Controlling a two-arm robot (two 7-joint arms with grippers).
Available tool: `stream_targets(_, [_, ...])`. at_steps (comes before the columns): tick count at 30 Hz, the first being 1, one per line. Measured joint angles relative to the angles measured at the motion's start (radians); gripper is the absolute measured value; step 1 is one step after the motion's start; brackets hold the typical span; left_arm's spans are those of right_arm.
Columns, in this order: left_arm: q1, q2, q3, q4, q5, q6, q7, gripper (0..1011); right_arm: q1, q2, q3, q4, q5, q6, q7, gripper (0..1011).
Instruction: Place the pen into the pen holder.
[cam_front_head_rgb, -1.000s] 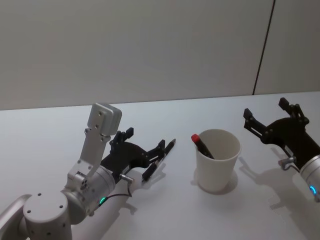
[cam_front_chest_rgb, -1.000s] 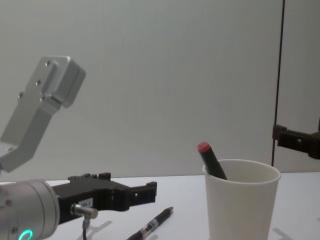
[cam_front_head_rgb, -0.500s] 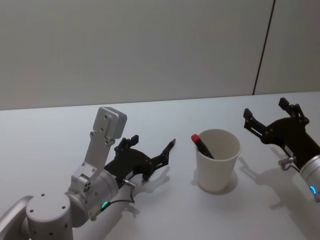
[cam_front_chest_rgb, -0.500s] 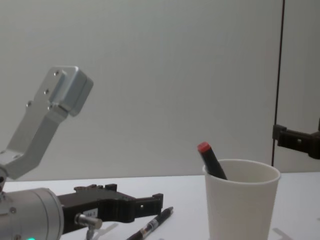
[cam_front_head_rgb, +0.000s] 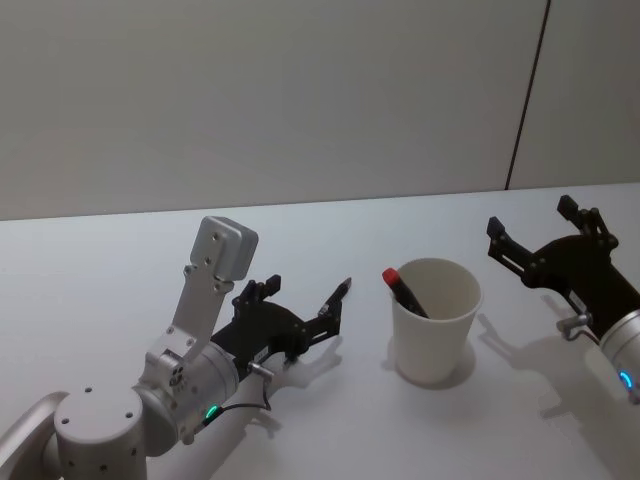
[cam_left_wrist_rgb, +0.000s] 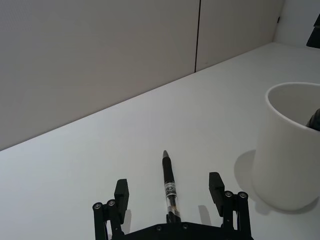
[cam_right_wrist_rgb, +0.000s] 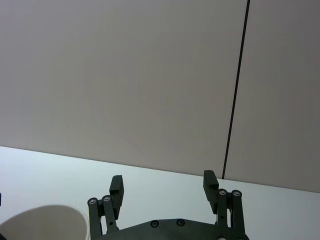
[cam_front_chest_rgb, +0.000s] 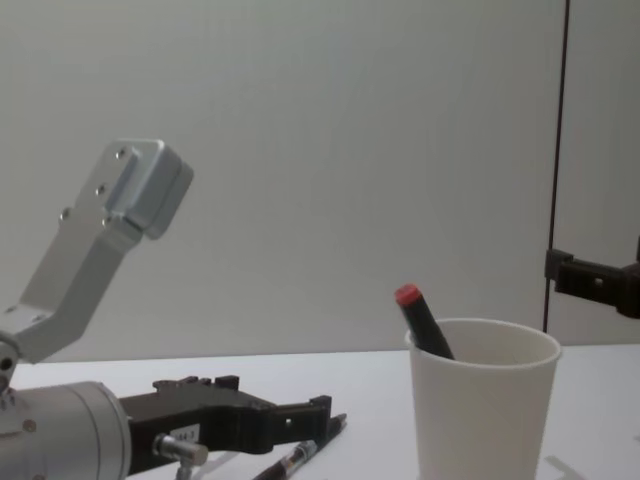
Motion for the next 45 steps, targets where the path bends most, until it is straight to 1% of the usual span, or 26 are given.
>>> stream_targets(45, [0.000, -0.001, 0.000, 0.000, 0.001, 0.006, -0.005, 1001, 0.000, 0.000, 0.000, 0.000, 0.000, 0.000, 0.000, 1001])
